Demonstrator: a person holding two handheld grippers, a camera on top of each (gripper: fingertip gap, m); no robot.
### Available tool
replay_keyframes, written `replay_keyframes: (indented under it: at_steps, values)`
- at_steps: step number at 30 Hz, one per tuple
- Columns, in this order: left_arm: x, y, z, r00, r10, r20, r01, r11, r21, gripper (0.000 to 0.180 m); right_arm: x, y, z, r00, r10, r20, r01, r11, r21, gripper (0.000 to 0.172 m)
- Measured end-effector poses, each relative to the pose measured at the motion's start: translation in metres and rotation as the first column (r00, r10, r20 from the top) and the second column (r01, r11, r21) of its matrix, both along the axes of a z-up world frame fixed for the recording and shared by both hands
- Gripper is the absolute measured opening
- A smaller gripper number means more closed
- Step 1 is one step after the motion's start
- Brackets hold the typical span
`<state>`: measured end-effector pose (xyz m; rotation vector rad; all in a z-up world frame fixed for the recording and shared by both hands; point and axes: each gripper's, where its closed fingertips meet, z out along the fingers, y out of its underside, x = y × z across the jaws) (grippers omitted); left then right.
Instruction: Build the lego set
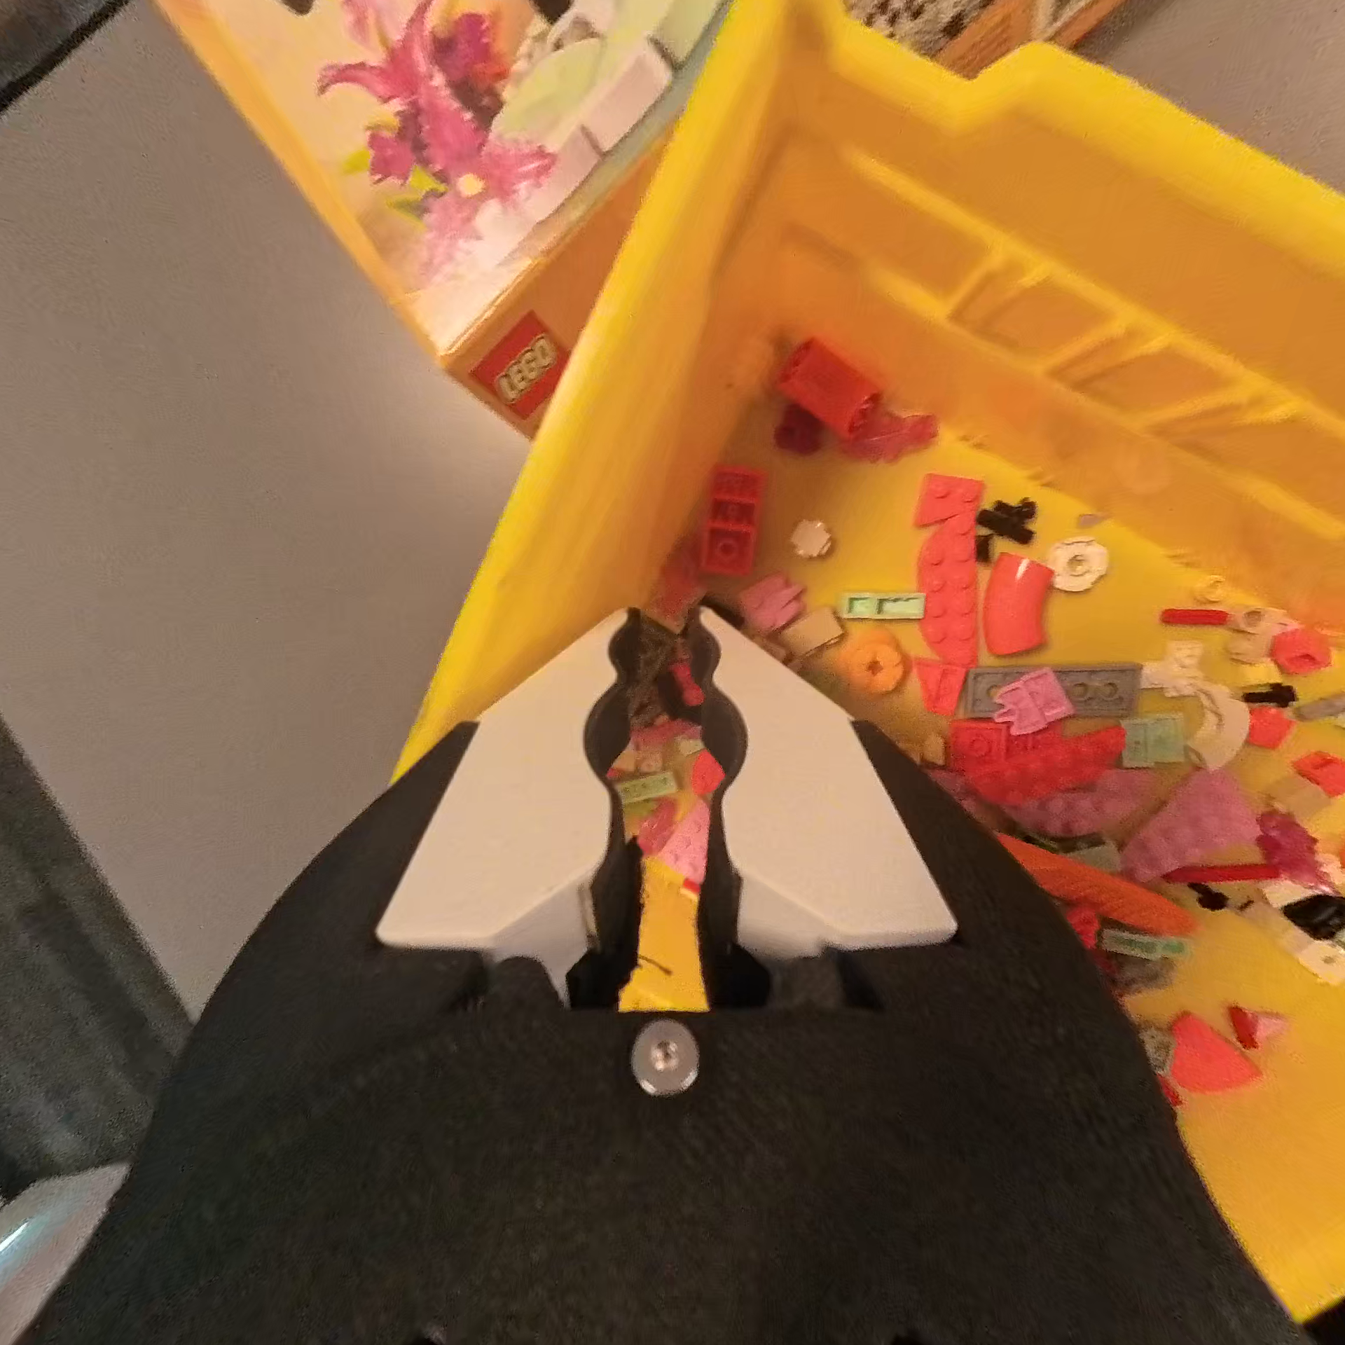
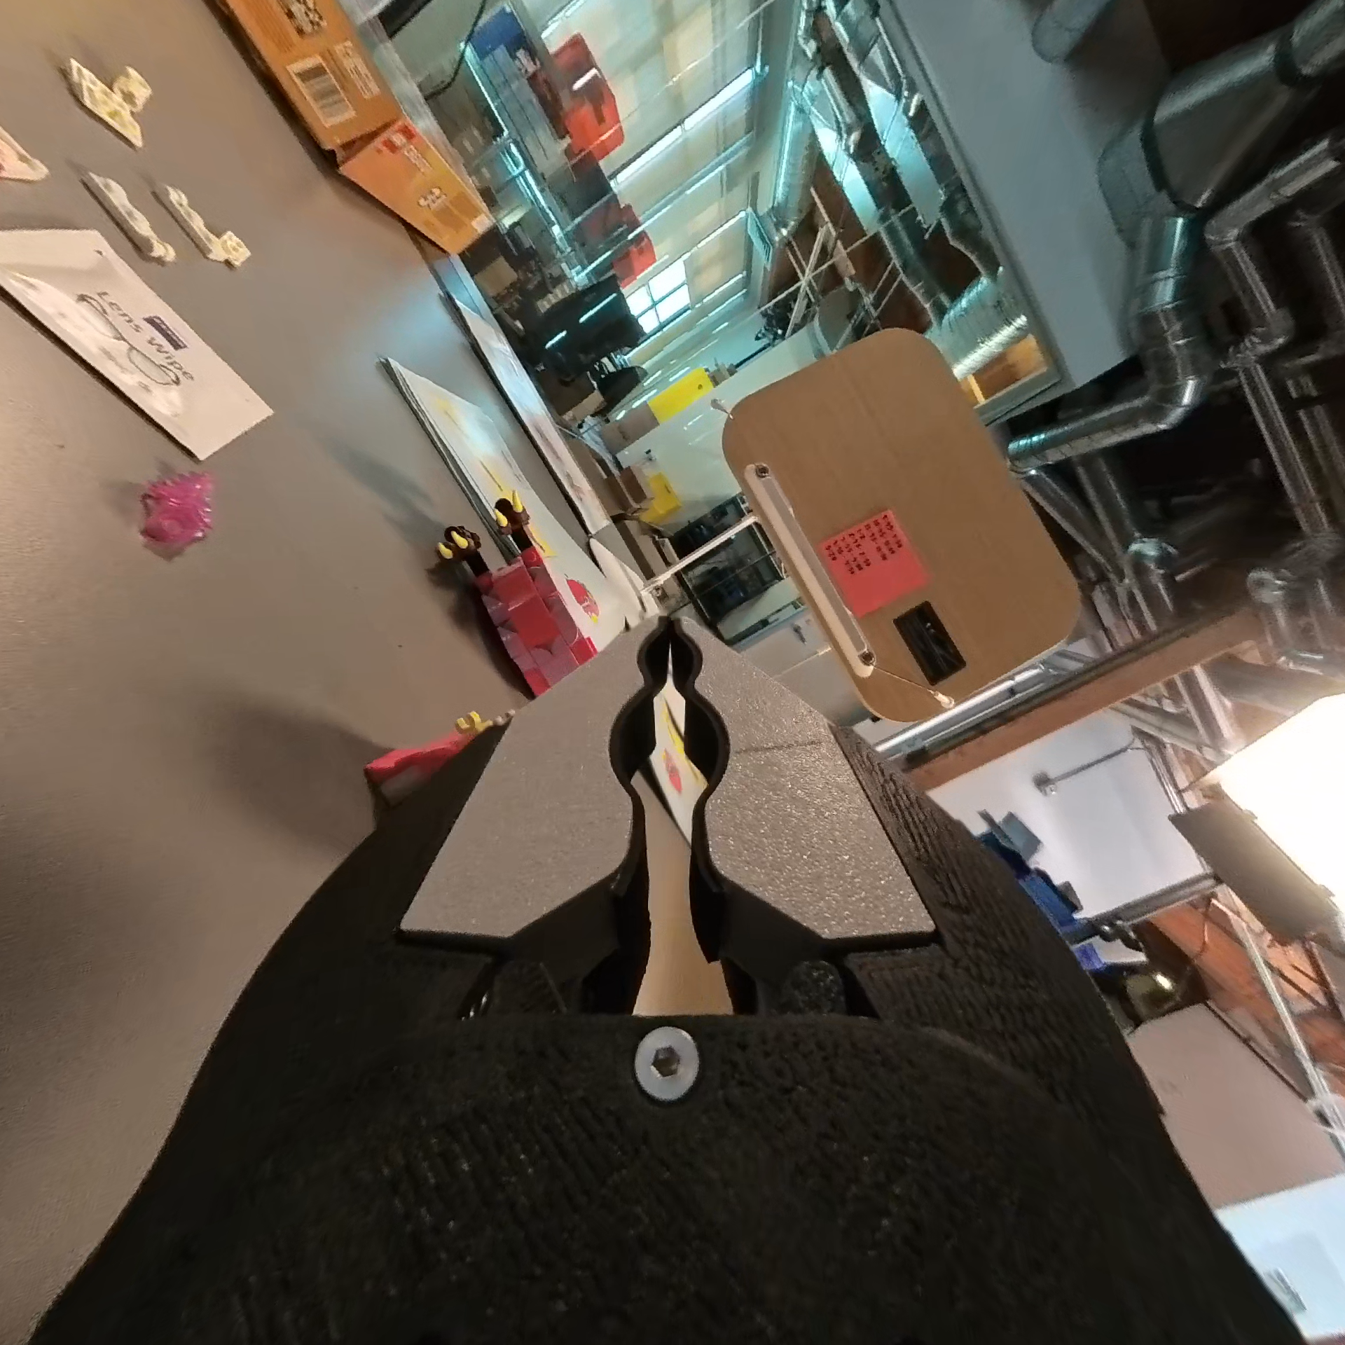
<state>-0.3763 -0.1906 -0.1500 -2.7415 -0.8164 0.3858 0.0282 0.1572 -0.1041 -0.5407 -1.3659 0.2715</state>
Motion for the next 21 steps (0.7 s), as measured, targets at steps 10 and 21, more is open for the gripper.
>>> replay_keyframes:
  at_steps: [10,21]
  values:
    - [0.075,0.043,-0.001,0.956,-0.286,0.07,0.276,0.953,0.12,0.064,-0.005,0.004,-0.009,0.998,-0.037,0.051,0.036,0.999,0.027,0.0]
    - [0.196,0.066,-0.003,0.714,-0.659,0.235,0.606,0.751,0.263,0.022,-0.01,0.006,-0.019,0.992,-0.067,0.104,0.06,0.996,0.071,0.0]
